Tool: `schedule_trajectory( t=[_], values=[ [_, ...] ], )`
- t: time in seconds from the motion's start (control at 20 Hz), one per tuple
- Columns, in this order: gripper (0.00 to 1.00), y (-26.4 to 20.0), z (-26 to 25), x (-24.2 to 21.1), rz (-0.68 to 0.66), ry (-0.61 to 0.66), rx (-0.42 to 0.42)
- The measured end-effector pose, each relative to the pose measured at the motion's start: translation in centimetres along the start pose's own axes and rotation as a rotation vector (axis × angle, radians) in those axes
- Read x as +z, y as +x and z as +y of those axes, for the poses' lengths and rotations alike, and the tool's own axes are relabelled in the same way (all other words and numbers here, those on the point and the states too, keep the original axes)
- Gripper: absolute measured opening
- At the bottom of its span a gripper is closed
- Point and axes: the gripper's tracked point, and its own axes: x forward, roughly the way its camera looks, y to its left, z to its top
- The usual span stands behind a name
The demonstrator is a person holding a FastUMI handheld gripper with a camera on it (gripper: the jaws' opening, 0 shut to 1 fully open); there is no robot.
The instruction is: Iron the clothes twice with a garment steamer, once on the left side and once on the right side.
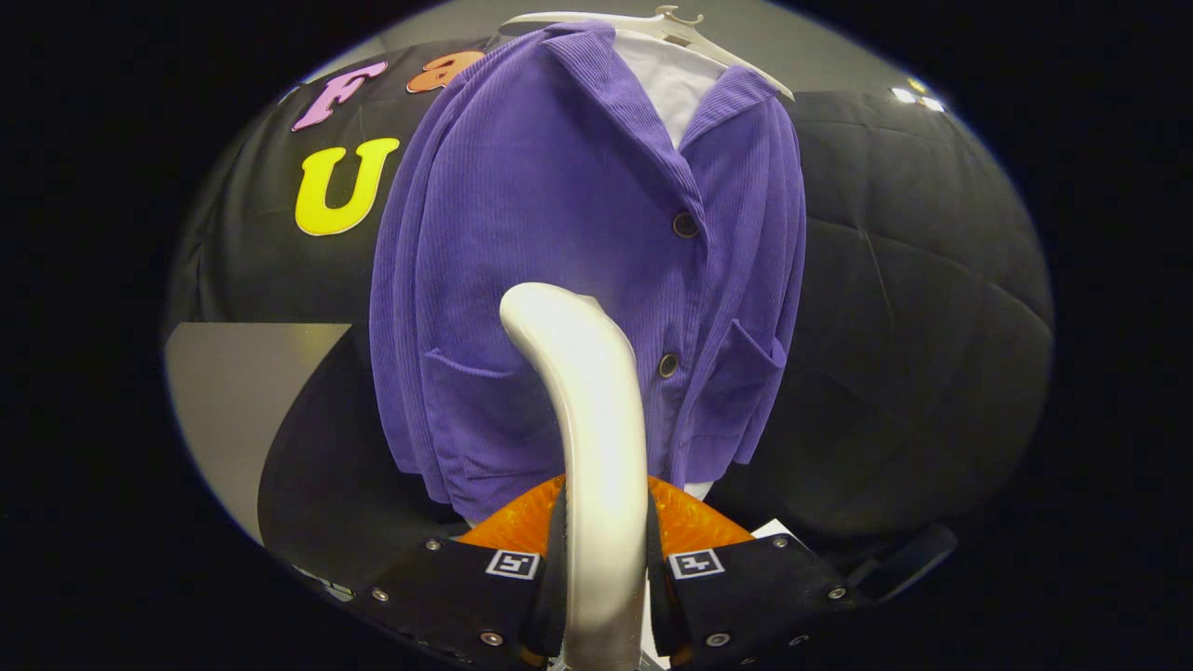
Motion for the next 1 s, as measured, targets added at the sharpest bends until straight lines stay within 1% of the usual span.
schedule_trajectory(
  t=[0.05,0.3,0.5,0.6,0.75,0.9,1.0],
  values=[
    [0.36,-0.3,0.1,-0.4,0.011,-0.005,0.001],
    [0.36,1.2,-0.3,-3.4,0.073,-0.008,0.010],
    [0.36,2.4,-0.2,-7.3,0.159,-0.020,0.027],
    [0.36,1.8,0.1,-9.5,0.195,-0.022,0.045],
    [0.36,0.8,-0.7,-10.8,0.213,0.001,0.051],
    [0.36,-0.6,-2.2,-11.3,0.212,0.009,0.055],
    [0.36,-2.0,-3.2,-10.8,0.172,0.007,0.065]
  ],
)
